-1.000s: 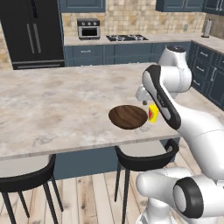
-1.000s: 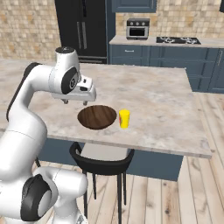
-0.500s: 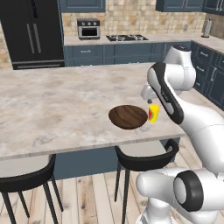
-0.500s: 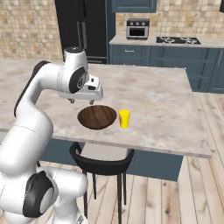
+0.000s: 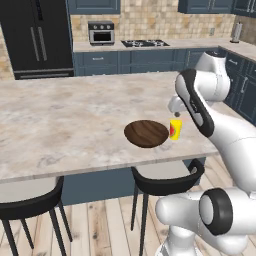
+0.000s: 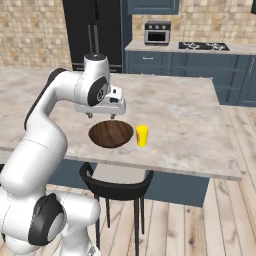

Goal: Place the cup inside the bowl on the dining table and move the bowl to any counter.

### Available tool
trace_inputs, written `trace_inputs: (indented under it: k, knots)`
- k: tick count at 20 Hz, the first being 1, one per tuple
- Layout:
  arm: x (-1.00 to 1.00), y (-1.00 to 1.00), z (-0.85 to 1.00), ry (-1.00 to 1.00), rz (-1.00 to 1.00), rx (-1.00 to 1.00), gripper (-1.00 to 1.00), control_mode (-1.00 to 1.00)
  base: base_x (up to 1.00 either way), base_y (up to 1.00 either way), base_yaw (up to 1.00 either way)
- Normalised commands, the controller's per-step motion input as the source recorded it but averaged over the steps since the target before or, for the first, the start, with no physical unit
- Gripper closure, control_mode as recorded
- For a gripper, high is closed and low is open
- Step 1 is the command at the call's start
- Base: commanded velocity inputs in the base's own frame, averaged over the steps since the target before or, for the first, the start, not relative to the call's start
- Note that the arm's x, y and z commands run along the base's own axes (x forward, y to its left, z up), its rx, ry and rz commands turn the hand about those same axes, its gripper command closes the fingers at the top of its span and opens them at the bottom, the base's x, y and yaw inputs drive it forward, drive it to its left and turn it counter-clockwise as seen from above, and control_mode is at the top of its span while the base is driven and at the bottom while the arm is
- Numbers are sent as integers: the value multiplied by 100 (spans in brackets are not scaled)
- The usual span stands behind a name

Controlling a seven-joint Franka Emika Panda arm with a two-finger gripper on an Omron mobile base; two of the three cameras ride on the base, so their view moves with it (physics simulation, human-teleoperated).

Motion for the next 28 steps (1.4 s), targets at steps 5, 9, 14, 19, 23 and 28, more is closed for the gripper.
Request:
trace_inputs:
  k: [5,9,14,19,23,28]
  knots:
    - [0,-24,0,0,0,-5,-100,-100,0,0,0]
    - [0,-22,0,0,0,-9,-100,-100,0,0,0]
    - [0,-22,0,0,0,-7,-100,-100,0,0,0]
    - [0,-25,0,4,0,0,-100,-100,0,0,0]
    - [0,-11,0,4,-1,0,-100,-100,0,0,0]
    - [0,-5,0,3,-7,0,-100,-100,0,0,0]
